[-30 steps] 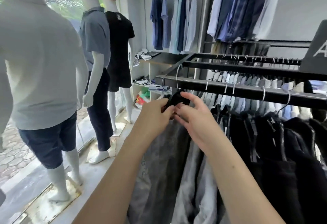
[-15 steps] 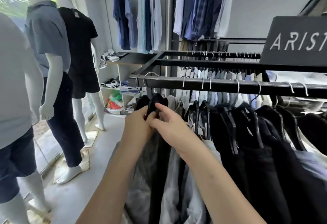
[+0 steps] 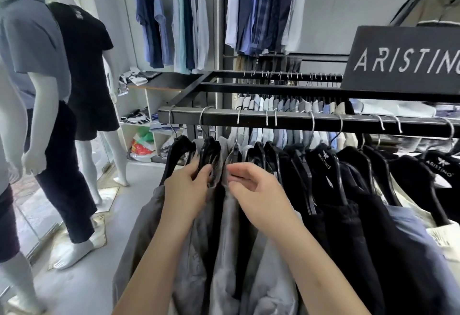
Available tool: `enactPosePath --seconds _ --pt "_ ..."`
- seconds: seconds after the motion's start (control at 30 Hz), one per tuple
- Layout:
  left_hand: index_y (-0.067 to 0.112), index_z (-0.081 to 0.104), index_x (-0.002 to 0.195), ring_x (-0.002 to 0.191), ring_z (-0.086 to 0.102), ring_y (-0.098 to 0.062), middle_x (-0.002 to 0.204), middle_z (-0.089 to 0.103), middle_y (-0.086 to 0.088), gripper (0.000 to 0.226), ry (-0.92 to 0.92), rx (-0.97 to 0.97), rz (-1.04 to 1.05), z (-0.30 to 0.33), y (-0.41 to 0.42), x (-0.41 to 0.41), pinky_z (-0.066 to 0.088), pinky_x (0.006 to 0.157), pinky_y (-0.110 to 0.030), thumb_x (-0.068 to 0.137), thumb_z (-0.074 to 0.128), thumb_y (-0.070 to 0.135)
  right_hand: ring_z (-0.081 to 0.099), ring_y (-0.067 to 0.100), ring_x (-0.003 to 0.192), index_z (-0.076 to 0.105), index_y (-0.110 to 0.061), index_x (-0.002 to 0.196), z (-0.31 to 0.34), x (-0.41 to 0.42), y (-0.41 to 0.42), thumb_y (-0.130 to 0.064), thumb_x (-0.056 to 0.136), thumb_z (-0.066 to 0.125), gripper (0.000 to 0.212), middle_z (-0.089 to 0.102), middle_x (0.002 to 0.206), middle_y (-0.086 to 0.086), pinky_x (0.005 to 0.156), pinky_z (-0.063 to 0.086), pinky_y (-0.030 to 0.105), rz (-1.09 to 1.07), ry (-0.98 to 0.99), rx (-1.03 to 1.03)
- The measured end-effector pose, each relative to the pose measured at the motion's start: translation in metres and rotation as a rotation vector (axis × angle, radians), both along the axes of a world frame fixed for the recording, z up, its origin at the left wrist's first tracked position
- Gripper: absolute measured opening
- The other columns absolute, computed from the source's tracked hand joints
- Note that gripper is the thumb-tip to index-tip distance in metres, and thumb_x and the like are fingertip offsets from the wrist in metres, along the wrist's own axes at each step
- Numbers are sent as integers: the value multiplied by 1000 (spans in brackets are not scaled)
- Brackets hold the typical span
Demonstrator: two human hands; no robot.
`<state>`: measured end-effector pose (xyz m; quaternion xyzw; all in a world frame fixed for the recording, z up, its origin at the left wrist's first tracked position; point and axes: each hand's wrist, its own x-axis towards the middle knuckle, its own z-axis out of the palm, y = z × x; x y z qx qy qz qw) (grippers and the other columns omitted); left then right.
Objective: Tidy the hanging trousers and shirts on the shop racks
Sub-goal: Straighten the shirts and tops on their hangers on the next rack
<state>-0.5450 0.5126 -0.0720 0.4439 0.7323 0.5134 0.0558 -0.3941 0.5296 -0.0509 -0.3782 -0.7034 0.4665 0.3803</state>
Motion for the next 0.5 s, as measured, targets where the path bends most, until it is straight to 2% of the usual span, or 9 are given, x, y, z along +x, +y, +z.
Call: enactPosePath --seconds 0.1,0.2,0.27,0.33,0.37,0.43,0.5 --pt "17 71 108 71 61 -17 71 70 -2 25 -30 27 28 1 2 0 38 64 -27 92 57 31 60 -13 102 67 -30 111 4 11 -2 -9 90 57 31 68 107 -19 78 48 6 -17 -56 28" --pt "12 69 111 65 57 -13 67 66 -2 28 2 25 68 0 3 0 33 63 -26 93 56 30 62 -13 93 67 -38 106 6 22 -4 -16 91 57 29 69 104 -18 59 46 6 -10 -90 22" --pt "7 68 111 59 53 -7 63 60 1 30 36 16 78 0 4 3 29 61 -24 94 55 29 62 -12 89 67 -39 108 6 27 -2 -16 91 57 30 68 106 -17 54 42 6 -20 -101 22" --pt "6 66 110 67 58 -13 68 54 2 27 59 21 91 2 3 9 27 62 -23 94 55 26 61 -14 100 65 -34 116 5 28 1 -13 92 57 33 67 111 -16 67 46 3 -40 -114 27" --pt "9 64 115 80 60 -21 78 54 -1 27 97 47 126 2 1 14 30 68 -21 94 56 23 61 -11 104 61 -29 123 4 29 4 -11 92 56 36 66 117 -14 79 49 7 -45 -83 12" --pt "12 55 131 102 53 -25 104 51 -8 39 244 202 217 2 -7 33 33 88 -20 92 58 14 64 0 107 50 -22 138 -1 28 8 -5 93 55 49 61 130 -5 97 52 27 -41 12 -86" --pt "8 54 131 109 49 -21 117 50 -11 43 416 359 165 -3 -14 62 34 97 -20 89 60 7 65 3 108 43 -20 145 -3 29 12 -4 93 56 56 56 136 -3 102 50 36 -20 52 -136"
